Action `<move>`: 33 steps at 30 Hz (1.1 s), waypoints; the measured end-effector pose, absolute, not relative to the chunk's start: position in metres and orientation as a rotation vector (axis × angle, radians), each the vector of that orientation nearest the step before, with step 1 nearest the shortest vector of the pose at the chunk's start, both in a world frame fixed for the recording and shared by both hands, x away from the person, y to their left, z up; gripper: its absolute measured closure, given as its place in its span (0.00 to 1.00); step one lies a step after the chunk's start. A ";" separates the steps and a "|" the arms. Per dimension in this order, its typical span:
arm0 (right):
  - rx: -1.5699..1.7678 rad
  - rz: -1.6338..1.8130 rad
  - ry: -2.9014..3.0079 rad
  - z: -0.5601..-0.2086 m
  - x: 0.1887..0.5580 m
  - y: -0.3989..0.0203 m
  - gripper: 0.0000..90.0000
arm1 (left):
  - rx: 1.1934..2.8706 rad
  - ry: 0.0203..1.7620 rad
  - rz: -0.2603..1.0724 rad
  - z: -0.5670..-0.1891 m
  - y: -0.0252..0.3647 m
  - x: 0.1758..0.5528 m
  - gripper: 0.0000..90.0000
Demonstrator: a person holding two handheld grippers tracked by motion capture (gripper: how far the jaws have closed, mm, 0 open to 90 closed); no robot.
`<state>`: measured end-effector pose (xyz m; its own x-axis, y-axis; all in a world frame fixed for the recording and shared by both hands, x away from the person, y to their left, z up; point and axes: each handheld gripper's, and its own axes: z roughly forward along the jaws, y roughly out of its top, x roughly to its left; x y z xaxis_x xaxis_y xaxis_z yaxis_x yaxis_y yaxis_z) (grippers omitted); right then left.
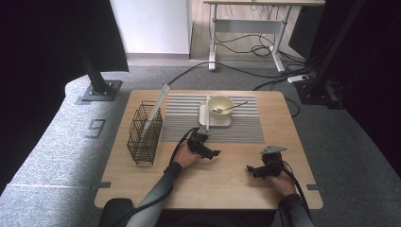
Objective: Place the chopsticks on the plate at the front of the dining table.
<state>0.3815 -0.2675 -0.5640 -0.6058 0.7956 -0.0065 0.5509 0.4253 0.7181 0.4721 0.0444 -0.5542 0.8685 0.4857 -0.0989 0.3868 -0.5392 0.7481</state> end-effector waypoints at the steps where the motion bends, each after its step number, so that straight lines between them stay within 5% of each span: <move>1: 1.155 0.986 2.339 -0.564 0.382 -0.267 0.00 | 2.203 0.628 0.151 -0.554 0.044 0.472 0.00; 33: 1.154 0.986 2.339 -0.564 0.382 -0.267 0.00 | 2.171 0.690 0.300 -0.518 0.082 0.433 0.00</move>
<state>0.3815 -0.2675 -0.5640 -0.6060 0.7955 -0.0067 0.5505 0.4254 0.7183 0.4332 0.0816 -0.5180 0.8216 0.5698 -0.0187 0.3746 -0.5148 0.7711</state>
